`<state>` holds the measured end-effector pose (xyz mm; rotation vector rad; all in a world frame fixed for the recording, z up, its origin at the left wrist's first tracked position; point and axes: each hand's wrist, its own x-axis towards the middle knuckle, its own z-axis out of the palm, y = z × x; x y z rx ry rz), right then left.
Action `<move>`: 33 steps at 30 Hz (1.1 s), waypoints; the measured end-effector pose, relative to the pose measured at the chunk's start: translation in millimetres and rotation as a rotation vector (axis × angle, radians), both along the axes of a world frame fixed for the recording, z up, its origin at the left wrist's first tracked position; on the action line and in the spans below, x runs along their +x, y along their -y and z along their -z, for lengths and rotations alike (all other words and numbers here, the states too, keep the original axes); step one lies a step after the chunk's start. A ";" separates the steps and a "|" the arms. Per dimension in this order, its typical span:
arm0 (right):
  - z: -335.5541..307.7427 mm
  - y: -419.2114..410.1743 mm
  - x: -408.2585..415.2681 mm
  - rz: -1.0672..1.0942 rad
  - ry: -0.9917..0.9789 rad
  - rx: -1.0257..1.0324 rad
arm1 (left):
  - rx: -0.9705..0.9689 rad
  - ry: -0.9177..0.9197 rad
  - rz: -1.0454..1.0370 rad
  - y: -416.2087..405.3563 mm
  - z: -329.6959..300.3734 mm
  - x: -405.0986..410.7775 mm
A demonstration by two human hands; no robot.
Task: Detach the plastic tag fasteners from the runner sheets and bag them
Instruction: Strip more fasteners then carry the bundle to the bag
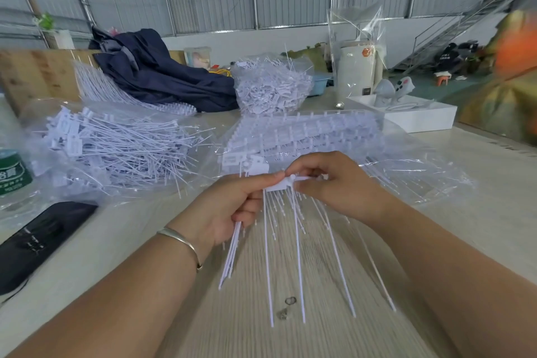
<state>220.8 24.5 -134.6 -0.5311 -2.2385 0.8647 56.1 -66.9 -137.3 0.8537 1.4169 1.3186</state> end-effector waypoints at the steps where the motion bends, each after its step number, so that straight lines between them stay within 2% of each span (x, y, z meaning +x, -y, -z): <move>1: 0.2 -1.2 0.4 0.006 0.009 -0.002 | 0.007 -0.016 -0.035 -0.6 -0.4 -0.2; 5: 0.6 -10.6 3.5 0.090 -0.010 -0.053 | 0.033 -0.001 -0.140 0.8 -4.3 -5.7; 9: 1.5 -16.2 5.0 0.137 -0.067 -0.102 | 0.034 0.084 -0.132 1.7 -6.4 -7.8; 11: 1.3 -17.1 4.9 0.129 -0.095 -0.123 | 0.001 0.046 -0.105 2.7 -6.2 -8.2; 14: 1.5 -19.1 4.9 0.194 -0.072 -0.104 | -0.052 -0.108 -0.073 4.4 -3.9 -9.1; 16: 1.1 -17.4 5.3 0.215 -0.029 -0.081 | -0.038 -0.078 -0.059 5.6 -4.1 -7.9; 18: -2.0 -14.3 6.3 0.154 -0.067 -0.116 | 0.028 0.040 -0.033 6.1 -6.2 -6.5; 22: -6.8 -7.9 7.6 -0.106 -0.267 -0.302 | 0.182 0.269 0.108 8.9 -11.4 -0.4; 25: -4.1 -1.1 3.1 -0.282 -0.246 -0.392 | 0.209 0.336 0.273 11.6 -10.9 10.2; 28: -1.7 -0.1 2.5 -0.297 -0.219 -0.403 | 0.203 0.305 0.277 12.3 -13.2 12.9; 33: -5.1 3.4 0.8 -0.234 -0.219 -0.368 | 0.243 0.246 0.114 11.0 -16.2 8.9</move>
